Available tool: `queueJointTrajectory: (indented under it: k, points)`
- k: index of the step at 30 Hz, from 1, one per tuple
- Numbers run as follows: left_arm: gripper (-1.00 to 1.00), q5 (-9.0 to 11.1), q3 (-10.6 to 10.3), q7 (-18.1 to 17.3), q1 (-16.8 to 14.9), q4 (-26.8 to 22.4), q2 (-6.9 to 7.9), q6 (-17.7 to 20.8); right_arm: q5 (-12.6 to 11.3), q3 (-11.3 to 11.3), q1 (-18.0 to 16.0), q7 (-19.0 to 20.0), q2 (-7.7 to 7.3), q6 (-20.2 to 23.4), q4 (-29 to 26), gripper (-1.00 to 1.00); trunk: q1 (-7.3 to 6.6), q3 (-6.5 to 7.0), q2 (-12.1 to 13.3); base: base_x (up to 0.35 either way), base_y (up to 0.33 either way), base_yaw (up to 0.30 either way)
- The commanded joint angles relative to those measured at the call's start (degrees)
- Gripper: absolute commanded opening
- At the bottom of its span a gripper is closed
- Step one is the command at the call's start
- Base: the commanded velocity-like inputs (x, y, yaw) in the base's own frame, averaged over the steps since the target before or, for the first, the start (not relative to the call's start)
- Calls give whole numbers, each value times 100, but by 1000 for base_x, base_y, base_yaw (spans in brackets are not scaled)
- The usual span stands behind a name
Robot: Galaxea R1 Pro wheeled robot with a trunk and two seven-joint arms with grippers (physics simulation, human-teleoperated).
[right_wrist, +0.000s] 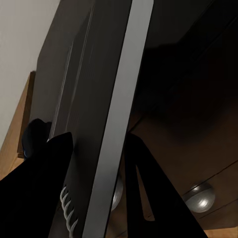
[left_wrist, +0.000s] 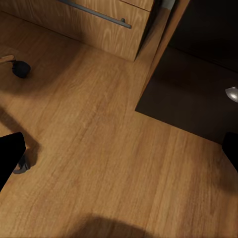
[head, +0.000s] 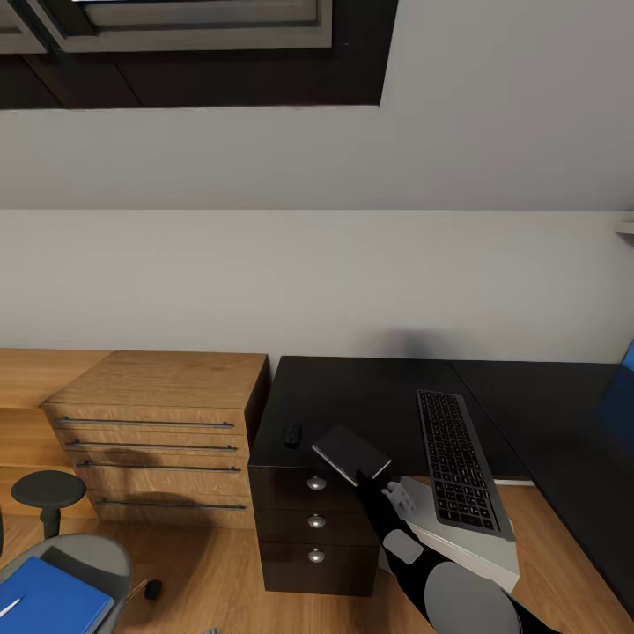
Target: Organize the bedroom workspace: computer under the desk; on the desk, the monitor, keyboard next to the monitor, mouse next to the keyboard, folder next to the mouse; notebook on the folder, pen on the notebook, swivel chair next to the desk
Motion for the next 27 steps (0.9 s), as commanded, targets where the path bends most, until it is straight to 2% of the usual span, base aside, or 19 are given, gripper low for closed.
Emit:
queueJointTrajectory:
  k: [1,21,22,27]
  points:
    - [100,44,-15,6,-4,1,-1,-17,-77,147,2,-230,1,10,22,-100,0,-8,-3,0,0,0]
    - [100,48,-15,6,-4,-5,3,-17,-68,155,1,-231,1,18,22,-100,0,-8,-3,0,0,0]
    - [100,48,-15,6,-4,-5,3,-17,-68,157,2,-231,1,18,22,100,0,-8,-3,0,0,0]
    - [100,48,-15,6,-4,-5,3,-17,-61,167,1,-224,1,18,22,100,0,-8,-3,0,0,0]
